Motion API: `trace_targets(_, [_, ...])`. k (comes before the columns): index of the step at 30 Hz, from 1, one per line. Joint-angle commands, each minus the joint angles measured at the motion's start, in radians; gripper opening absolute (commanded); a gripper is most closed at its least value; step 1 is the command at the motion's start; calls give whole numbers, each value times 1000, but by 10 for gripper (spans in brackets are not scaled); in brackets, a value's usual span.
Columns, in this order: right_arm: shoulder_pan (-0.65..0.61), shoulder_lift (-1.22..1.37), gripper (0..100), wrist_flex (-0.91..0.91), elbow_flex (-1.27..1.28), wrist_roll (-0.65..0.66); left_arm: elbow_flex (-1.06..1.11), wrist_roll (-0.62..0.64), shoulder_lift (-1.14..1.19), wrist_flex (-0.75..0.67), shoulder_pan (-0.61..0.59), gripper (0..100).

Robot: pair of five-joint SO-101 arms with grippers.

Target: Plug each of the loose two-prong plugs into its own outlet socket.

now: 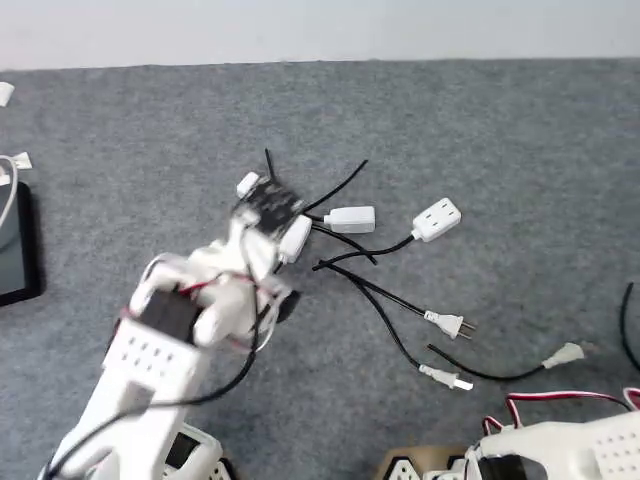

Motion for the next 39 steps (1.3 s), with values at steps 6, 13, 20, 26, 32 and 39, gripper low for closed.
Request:
trace_targets(6, [2, -65, 65, -94, 68, -40, -266, -60, 397, -206, 302, 148])
trace_targets(13, [-1, -65, 65, -252, 235, -29, -386, -66, 755, -370, 316, 148])
trace_targets(20, [-2, -67, 65, -389, 318, -34, -644, -146, 1060, -411, 319, 148])
trace_targets(26, [-2, -67, 66, -467, 388, -28, -881, -189, 1283, -434, 302, 148])
trace_targets(32, [-18, -76, 66, -539, 465, -28, -1104, -98, 1478, -528, 241, 148])
trace_targets(39, [-56, -76, 66, -570, 509, -29, -1382, -86, 1663, -531, 241, 146])
